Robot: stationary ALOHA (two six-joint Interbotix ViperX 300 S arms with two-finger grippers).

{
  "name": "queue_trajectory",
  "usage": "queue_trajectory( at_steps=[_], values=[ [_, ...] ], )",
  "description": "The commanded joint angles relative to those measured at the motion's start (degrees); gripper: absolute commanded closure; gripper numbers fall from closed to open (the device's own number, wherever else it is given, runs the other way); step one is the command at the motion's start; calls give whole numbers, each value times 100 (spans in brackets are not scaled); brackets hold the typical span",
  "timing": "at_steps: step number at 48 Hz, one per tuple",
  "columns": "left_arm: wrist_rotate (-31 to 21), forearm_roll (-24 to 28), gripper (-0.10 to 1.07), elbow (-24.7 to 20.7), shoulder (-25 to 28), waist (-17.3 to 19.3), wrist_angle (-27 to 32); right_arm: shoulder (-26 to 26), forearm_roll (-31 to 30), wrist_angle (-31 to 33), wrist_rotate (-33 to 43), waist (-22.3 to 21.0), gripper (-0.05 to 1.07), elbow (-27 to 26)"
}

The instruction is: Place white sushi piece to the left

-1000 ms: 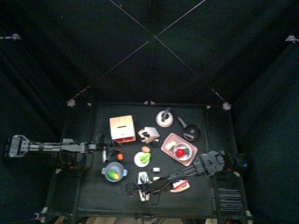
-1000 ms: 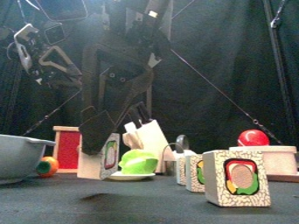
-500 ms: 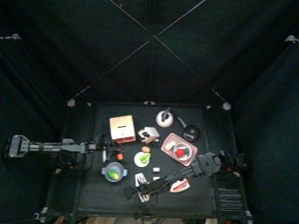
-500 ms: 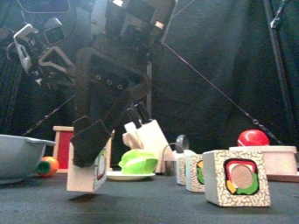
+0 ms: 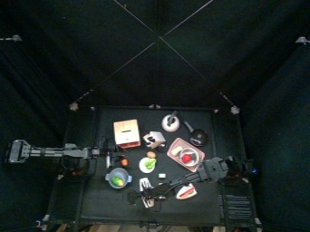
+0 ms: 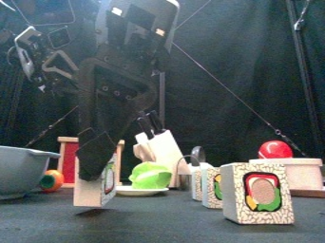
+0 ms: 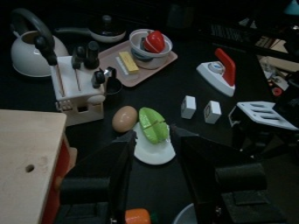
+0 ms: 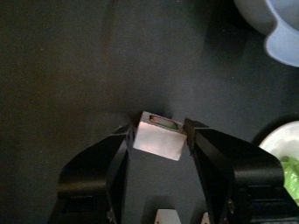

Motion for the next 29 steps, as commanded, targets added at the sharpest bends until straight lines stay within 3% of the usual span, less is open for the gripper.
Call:
queue_trajectory(
  at_steps=[1,13,29],
  values=[
    [9,9,21,-70,9,9,-26,-149,9,-18,-9,-26,23,-185],
    [9,0,21,-70,0,9,-26,-114,-35,79,-35,-9,3,-176],
    [9,0,21,-62,9,9,-26,-114,-167,229,-26,18,2,-334]
  ],
)
